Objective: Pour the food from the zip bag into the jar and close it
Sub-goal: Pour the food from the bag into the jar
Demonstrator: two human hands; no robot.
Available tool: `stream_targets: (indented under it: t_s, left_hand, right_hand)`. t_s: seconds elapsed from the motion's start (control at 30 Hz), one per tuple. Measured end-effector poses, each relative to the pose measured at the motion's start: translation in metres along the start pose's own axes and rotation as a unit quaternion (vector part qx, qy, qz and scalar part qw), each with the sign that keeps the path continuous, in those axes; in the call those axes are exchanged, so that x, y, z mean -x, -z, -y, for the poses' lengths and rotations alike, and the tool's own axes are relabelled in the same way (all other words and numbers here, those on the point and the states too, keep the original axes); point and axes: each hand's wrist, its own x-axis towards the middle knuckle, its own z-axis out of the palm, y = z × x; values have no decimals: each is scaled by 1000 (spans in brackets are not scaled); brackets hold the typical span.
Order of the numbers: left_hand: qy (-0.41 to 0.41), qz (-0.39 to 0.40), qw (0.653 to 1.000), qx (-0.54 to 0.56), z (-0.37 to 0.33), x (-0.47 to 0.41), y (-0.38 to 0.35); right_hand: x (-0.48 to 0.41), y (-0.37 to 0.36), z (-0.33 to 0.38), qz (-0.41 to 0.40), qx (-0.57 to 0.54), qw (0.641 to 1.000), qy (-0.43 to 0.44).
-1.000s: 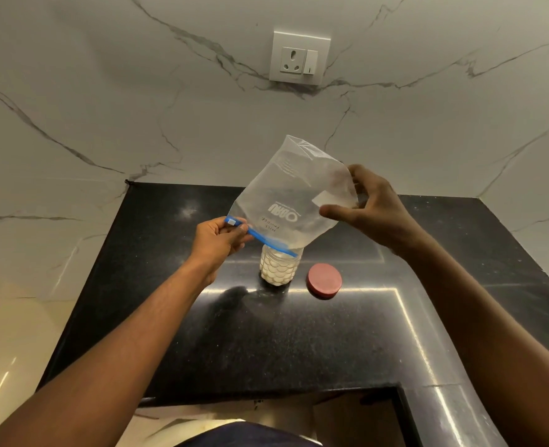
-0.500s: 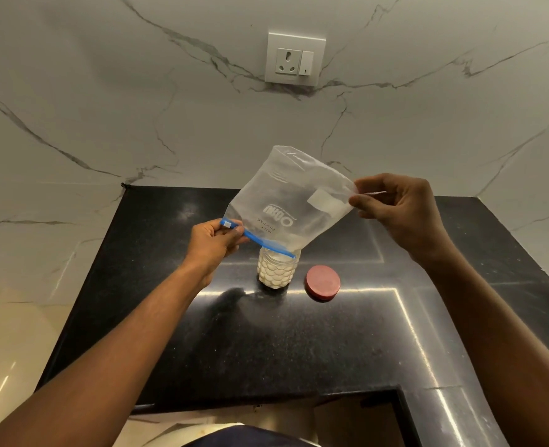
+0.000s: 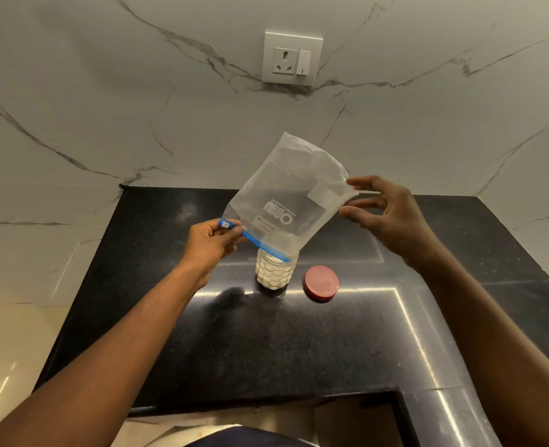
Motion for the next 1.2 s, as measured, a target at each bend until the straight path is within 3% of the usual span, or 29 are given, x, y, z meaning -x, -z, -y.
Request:
stream_targets:
  t_s: [0.13,0.57,0.8,1.0,1.2]
  left_hand:
    - [3,7,1000,0,0,-2,0]
    - [1,11,1000,13,3,-7,2]
    - [-5,17,1000,22,1,-7,1]
    - [-4,21,999,26,0,-7,3]
    - [-2,28,999,20,1,-8,4]
  right_hand:
    - [-3,-4,-2,-67,-19,997,23]
    - [-4,-3,-1,-27,53,996,72]
    - [1,-8,11,-70,106,981,147]
    - [3,-13,9,-35,-20,995,88]
    - [3,-19,9,-60,-49,994,82]
